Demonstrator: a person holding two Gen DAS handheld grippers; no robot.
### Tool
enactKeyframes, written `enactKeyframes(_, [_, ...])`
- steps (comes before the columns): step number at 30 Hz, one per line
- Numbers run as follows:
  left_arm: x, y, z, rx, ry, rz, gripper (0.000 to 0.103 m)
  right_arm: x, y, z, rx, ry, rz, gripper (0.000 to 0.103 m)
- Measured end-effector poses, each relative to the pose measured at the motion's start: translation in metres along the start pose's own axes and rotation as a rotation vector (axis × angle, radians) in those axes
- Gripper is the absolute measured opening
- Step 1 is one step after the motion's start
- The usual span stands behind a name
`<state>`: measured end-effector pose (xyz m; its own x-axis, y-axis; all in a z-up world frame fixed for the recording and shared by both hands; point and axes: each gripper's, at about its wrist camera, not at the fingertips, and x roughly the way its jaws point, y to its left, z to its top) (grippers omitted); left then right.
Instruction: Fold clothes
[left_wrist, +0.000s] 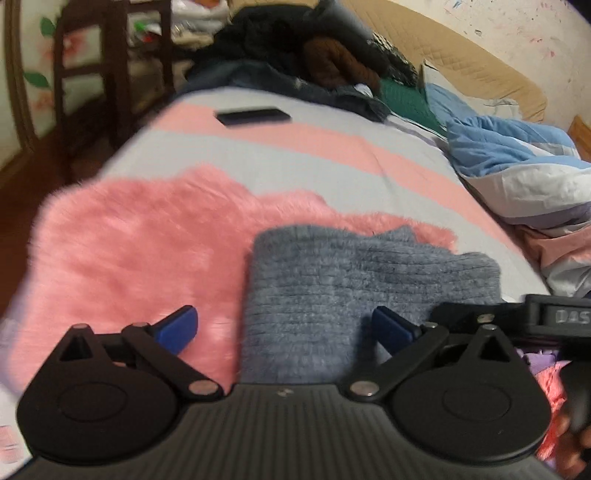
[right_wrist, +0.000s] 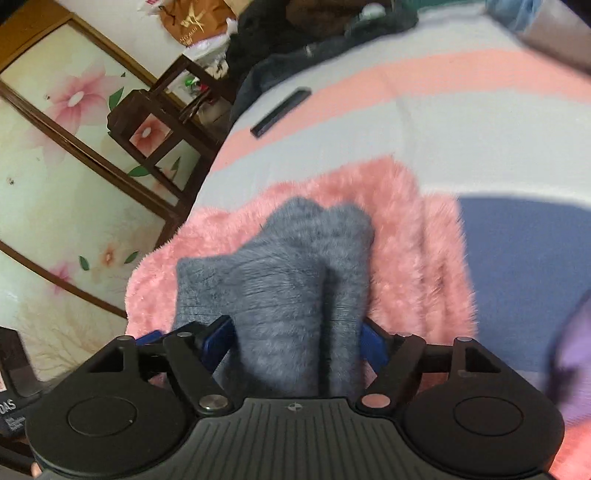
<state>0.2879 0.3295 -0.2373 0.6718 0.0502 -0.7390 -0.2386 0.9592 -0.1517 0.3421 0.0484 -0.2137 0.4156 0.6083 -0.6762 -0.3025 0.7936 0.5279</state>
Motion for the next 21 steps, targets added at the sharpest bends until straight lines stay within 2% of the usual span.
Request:
enactKeyframes(2, [-0.032, -0.004, -0.003, 0.020, 0.022, 0.015, 0.103, -0.033, 0.007, -0.008, -0.045, -0.035, -0.084, 0.091])
enactKeyframes(5, [-0.079, -0.020, -0.015, 0.084, 0.079, 0.039, 0.103, -0.085, 0.011, -0.032, -0.063, -0.023, -0.203, 0.103])
enactKeyframes(7, [-0.112, -0.039, -0.024, 0.138, 0.123, 0.073, 0.103, -0.115, 0.014, -0.048, -0.043, 0.030, -0.269, 0.103])
enactKeyframes(9, [-0.149, -0.061, -0.030, 0.168, 0.163, 0.092, 0.103, -0.151, 0.019, -0.061, -0.011, 0.064, -0.290, 0.103])
enactKeyframes(13, [-0.227, -0.104, -0.028, 0.131, 0.240, 0.089, 0.103, -0.224, 0.044, -0.070, 0.038, 0.101, -0.298, 0.103])
enactKeyframes(17, [-0.313, -0.148, -0.020, 0.119, 0.275, 0.081, 0.103, -0.300, 0.078, -0.069, -0.023, 0.124, -0.378, 0.103])
enactKeyframes(21, [-0.378, -0.191, -0.023, 0.189, 0.271, 0.087, 0.103, -0.364, 0.097, -0.074, -0.089, 0.104, -0.422, 0.103])
